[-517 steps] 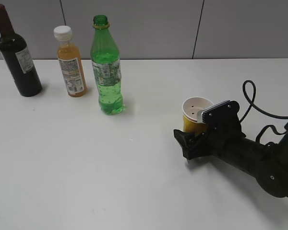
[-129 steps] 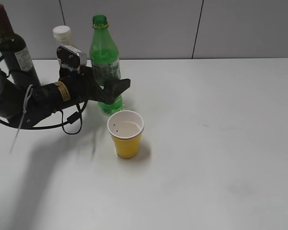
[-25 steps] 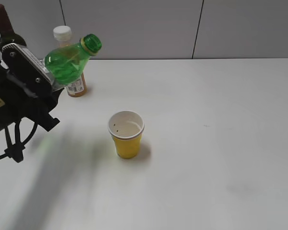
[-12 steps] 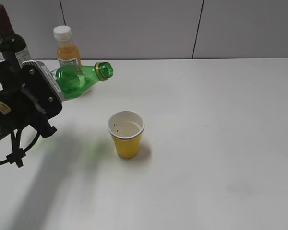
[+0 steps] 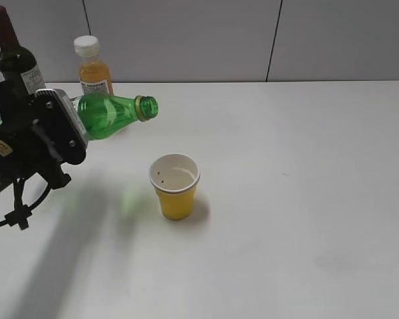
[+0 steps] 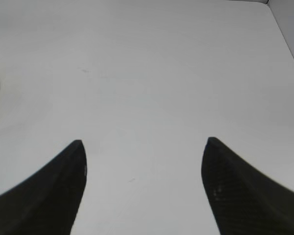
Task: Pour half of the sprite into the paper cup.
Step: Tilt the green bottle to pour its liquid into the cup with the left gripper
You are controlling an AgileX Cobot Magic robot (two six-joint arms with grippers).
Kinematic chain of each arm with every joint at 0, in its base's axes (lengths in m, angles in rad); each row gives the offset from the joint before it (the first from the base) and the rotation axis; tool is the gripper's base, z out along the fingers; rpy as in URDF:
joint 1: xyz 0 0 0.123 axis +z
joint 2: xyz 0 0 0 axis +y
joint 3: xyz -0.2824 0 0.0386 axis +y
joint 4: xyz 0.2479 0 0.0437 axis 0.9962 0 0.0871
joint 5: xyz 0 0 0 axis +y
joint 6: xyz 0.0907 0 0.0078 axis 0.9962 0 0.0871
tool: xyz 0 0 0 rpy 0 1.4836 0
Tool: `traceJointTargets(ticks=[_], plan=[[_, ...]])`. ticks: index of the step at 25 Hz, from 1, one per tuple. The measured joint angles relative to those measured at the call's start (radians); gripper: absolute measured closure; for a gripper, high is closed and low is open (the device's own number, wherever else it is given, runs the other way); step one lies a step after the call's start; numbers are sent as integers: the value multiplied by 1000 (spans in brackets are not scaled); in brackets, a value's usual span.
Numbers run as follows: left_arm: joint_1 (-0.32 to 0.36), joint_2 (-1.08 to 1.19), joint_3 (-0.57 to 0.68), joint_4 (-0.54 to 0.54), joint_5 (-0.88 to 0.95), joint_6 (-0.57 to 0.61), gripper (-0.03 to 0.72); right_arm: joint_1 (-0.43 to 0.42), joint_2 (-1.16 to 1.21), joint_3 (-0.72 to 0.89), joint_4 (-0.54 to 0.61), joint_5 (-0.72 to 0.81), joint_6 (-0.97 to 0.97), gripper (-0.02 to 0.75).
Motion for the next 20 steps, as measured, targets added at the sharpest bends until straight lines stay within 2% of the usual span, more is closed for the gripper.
traceJointTargets(ticks=[9,20], plan=[[0,0,0,-26,-11,117,251,0,0,0,0,0,0,190],[0,0,0,-58,-38,168,252,0,0,0,0,0,0,191]])
